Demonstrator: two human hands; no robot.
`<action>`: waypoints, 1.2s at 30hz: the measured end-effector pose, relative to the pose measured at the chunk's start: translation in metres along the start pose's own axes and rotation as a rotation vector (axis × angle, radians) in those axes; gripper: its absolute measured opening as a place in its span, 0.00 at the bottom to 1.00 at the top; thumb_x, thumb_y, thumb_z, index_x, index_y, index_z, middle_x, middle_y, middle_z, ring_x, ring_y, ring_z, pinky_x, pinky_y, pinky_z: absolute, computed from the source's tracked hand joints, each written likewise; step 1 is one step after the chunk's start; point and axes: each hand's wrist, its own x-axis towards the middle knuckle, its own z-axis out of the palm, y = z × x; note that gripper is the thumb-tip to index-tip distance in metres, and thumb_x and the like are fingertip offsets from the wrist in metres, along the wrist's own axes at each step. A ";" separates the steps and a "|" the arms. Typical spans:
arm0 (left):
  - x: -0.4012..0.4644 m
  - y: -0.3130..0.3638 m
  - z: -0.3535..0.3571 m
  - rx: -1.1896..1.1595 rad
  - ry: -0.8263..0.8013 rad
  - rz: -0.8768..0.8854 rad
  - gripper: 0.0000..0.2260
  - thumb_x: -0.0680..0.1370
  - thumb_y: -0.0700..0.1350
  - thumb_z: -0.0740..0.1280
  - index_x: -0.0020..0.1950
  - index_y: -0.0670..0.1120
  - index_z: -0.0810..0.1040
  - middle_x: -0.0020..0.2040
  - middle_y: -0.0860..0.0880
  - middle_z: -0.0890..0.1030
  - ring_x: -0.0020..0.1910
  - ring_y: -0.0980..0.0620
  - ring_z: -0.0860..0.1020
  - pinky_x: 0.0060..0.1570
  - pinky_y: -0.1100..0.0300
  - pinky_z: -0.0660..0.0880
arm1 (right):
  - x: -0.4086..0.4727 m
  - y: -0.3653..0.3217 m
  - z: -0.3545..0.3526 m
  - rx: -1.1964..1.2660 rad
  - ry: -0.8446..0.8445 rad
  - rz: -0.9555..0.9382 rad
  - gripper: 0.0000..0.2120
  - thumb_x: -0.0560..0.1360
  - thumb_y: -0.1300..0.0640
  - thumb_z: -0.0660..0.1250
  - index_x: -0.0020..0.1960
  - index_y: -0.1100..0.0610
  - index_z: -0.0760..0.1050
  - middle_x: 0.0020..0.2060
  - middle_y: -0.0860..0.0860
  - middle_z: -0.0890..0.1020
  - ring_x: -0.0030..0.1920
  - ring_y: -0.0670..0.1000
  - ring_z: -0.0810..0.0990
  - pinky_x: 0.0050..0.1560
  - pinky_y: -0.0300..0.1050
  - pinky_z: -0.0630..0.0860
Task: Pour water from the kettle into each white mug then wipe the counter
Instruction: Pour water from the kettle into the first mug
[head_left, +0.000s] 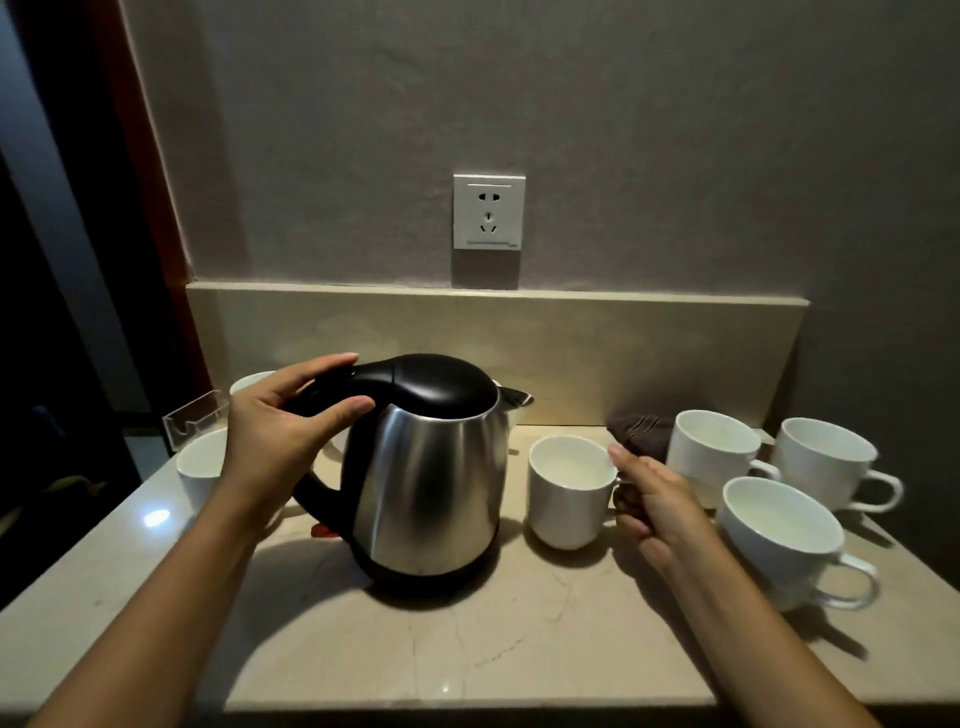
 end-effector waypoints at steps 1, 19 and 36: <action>0.002 0.002 0.001 0.005 -0.023 0.012 0.19 0.63 0.51 0.78 0.53 0.63 0.84 0.50 0.60 0.85 0.51 0.60 0.83 0.50 0.70 0.76 | -0.001 0.000 0.000 -0.009 -0.017 0.016 0.12 0.74 0.57 0.68 0.36 0.56 0.67 0.22 0.48 0.62 0.18 0.42 0.59 0.16 0.30 0.52; 0.045 0.059 0.004 0.110 -0.297 0.277 0.21 0.64 0.42 0.79 0.54 0.58 0.83 0.50 0.61 0.85 0.46 0.59 0.84 0.47 0.67 0.79 | -0.007 -0.008 -0.001 -0.125 -0.071 0.043 0.16 0.74 0.56 0.68 0.33 0.54 0.63 0.26 0.53 0.64 0.24 0.46 0.60 0.18 0.35 0.52; 0.053 0.082 0.011 0.244 -0.447 0.216 0.20 0.64 0.38 0.77 0.55 0.45 0.80 0.48 0.64 0.84 0.47 0.60 0.84 0.47 0.68 0.79 | -0.013 -0.003 -0.010 0.026 -0.123 0.016 0.17 0.76 0.62 0.65 0.32 0.56 0.63 0.19 0.49 0.63 0.18 0.44 0.58 0.16 0.32 0.53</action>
